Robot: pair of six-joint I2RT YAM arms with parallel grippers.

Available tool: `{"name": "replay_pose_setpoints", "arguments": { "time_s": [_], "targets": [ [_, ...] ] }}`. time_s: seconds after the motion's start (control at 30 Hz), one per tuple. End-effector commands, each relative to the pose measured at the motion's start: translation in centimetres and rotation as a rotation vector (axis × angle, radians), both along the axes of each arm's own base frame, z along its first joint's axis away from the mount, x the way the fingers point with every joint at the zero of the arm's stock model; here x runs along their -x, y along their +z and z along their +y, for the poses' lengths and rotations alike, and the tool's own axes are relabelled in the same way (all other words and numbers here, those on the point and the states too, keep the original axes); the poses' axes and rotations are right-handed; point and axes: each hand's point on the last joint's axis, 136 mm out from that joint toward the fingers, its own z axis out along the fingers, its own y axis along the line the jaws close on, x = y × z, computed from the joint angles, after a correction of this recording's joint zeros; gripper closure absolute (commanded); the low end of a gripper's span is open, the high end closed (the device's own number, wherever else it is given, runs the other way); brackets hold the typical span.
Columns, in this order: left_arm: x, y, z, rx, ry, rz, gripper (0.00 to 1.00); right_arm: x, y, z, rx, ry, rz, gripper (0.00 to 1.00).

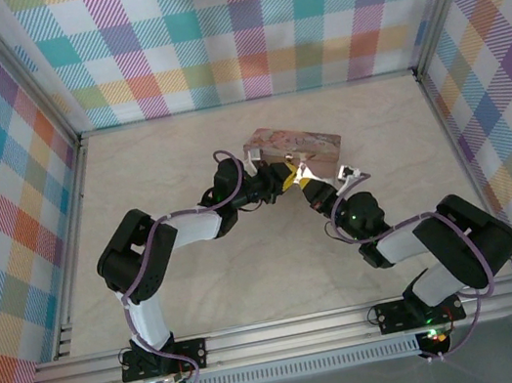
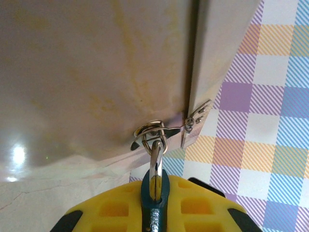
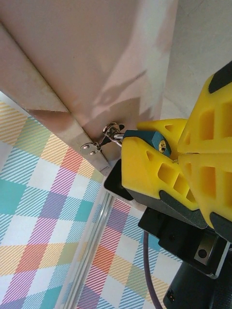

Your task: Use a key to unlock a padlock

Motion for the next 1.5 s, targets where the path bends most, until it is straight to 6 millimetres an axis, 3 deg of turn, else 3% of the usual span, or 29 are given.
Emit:
{"name": "replay_pose_setpoints", "arguments": {
  "time_s": [0.0, 0.6, 1.47],
  "targets": [
    [0.4, 3.9, -0.8, 0.093, -0.022, -0.094, 0.96, -0.6, 1.8, 0.0, -0.016, -0.030, -0.058, 1.00],
    [0.4, 4.3, -0.8, 0.107, -0.014, -0.098, 0.96, -0.5, 0.9, 0.1, 0.047, -0.077, -0.019, 1.00],
    [0.7, 3.9, -1.6, 0.115, -0.026, -0.086, 0.97, -0.5, 2.1, -0.3, 0.057, -0.100, -0.062, 1.00]
  ]
}}
